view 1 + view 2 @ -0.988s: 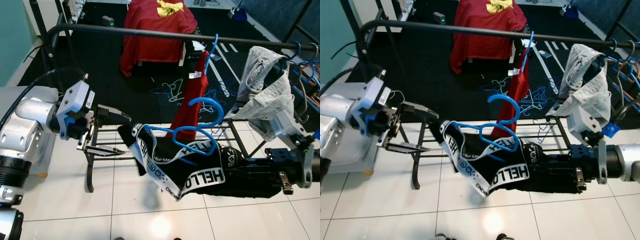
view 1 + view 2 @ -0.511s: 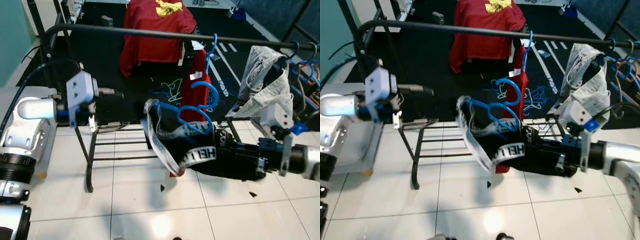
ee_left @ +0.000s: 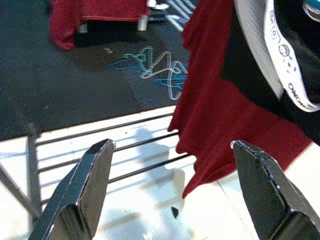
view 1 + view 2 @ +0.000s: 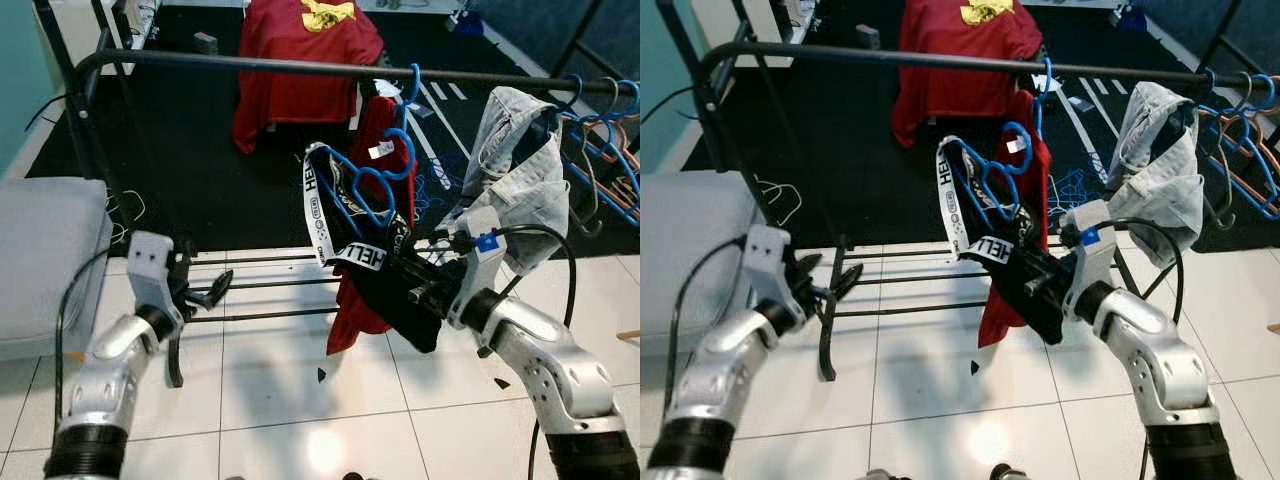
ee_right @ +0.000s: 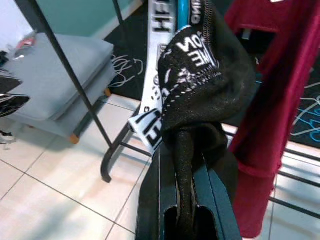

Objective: Hang hanger

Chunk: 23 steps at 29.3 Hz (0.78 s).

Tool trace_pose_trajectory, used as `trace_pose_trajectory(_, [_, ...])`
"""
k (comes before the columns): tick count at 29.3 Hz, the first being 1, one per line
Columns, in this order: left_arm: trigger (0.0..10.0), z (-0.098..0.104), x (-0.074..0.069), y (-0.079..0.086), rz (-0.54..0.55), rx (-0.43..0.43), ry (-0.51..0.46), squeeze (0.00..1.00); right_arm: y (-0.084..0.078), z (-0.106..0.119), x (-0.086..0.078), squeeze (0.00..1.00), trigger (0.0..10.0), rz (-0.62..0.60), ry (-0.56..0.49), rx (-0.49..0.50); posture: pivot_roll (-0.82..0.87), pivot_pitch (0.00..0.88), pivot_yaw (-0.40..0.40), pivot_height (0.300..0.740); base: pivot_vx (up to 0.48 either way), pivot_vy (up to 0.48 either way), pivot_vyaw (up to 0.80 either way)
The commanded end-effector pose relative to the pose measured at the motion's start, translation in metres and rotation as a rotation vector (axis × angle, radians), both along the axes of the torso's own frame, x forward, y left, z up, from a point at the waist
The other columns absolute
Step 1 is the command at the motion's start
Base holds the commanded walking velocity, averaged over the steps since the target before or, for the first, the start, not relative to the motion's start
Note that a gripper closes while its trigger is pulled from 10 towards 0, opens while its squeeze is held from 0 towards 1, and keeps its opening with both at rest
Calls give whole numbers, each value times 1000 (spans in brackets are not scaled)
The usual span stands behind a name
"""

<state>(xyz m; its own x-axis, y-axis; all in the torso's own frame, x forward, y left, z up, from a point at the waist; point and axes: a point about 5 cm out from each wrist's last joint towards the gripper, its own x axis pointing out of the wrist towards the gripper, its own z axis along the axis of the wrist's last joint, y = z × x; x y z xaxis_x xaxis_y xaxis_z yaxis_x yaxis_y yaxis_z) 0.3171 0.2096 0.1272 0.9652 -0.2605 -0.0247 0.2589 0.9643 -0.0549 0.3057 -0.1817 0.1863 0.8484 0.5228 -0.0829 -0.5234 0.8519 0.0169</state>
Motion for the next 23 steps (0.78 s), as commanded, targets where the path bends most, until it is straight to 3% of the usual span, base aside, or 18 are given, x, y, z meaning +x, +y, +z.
trace_pose_trajectory(1, [10000, 1, -2, 1, 25, -1, -20, 0, 0, 1, 1, 0, 10000, -8, -13, -9, 37, 205, -56, 740, 0, 0, 0])
trace_pose_trajectory(7, [10000, 6, -6, -11, 66, 7, -59, 0, 6, -1, 4, 0, 10000, -31, -22, -10, 38, 193, -59, 740, 456, 0, 0])
trace_pose_trajectory(23, [10000, 8, -9, -26, 67, 14, -58, 0, 6, 10, 7, 0, 10000, -38, -81, -34, 36, 196, -64, 740, 480, 0, 0])
